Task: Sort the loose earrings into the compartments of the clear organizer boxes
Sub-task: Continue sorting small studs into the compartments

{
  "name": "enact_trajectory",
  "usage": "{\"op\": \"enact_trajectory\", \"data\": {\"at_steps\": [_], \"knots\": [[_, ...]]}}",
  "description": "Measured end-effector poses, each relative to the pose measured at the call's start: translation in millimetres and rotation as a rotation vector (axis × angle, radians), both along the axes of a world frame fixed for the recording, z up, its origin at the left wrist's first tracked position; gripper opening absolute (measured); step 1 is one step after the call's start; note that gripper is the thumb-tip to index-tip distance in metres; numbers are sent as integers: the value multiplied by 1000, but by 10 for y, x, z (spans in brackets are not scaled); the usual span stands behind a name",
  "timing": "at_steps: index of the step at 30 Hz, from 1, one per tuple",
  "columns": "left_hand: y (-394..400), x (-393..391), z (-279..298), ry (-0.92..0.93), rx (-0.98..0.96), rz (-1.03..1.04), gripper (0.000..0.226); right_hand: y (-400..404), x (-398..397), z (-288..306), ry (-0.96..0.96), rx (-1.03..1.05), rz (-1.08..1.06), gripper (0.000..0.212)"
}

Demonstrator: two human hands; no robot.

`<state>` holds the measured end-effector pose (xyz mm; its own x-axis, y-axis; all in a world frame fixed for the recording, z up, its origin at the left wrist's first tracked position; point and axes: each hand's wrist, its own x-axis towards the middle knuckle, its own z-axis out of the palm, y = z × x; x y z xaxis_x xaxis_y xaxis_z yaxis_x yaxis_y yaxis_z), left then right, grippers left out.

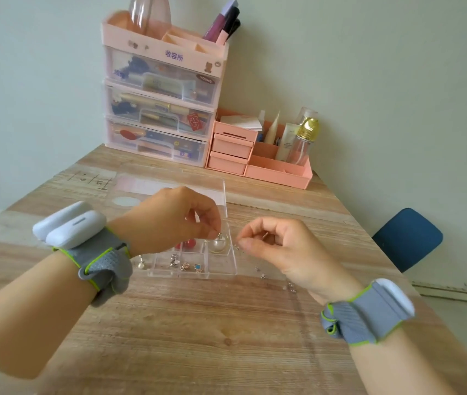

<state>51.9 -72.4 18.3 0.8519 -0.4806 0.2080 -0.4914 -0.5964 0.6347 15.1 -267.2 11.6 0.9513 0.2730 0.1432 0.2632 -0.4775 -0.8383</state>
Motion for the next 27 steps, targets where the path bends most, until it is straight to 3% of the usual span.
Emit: {"op": "enact_trajectory", "data": {"at_steps": [7, 11, 15, 21, 27], "knots": [[-90, -86, -42, -58, 182, -40, 7, 109, 28, -55, -12, -250, -61, 10], [-75, -82, -42, -84, 177, -21, 12, 92, 34, -66, -30, -243, -79, 8], [51, -58, -12, -97, 52, 65, 11, 89, 110, -43, -54, -112, -168, 6], [372, 92, -17, -183, -161, 360, 17, 171, 385, -59, -57, -18, -287, 11], [598, 282, -174, -36, -319, 623, 33, 355, 696, -116, 82, 27, -398, 30]]}}
